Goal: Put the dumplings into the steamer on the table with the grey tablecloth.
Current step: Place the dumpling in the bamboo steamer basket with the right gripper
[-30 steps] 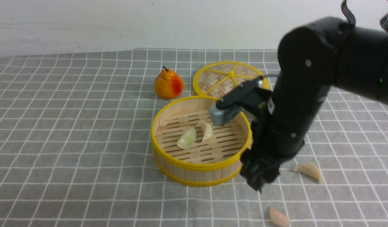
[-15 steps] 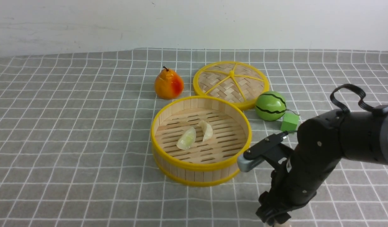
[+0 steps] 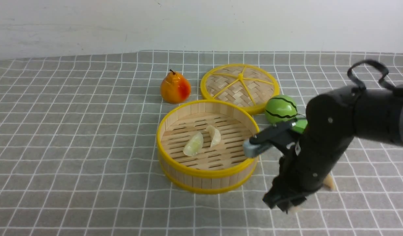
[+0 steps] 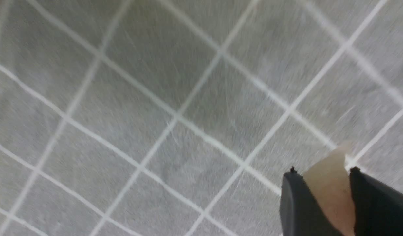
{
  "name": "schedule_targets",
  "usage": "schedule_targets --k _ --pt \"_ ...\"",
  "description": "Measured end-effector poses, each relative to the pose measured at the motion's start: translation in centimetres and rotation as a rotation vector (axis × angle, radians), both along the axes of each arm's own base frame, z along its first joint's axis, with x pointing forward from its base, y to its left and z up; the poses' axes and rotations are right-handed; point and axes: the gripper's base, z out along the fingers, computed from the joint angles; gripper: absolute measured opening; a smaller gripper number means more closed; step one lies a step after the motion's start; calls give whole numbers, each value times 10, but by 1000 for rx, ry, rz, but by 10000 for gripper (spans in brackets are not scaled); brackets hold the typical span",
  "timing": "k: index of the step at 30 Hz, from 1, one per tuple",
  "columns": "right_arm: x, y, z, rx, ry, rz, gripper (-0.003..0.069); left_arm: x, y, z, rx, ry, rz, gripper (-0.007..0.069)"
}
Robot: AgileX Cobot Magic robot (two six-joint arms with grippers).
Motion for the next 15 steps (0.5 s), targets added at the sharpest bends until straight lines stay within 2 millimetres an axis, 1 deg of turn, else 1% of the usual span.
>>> schedule_targets --k 3,5,6,7,8,11,15 --pt "16 19 39 75 -110 20 185 0 0 0 -2 -4 0 127" --pt "25 33 53 122 -161 32 185 1 0 1 -6 -11 0 129" --pt "28 38 56 136 -177 35 185 1 -1 1 -8 -13 0 129" --pt "37 48 59 161 -203 37 185 1 -1 1 -10 -17 0 129" --pt "44 57 57 176 -212 35 185 1 -1 1 -11 -19 0 129" --pt "61 75 43 186 -209 28 185 1 -1 2 -12 -20 0 130" --pt "84 92 10 176 -170 4 185 1 -1 2 -12 -20 0 132"
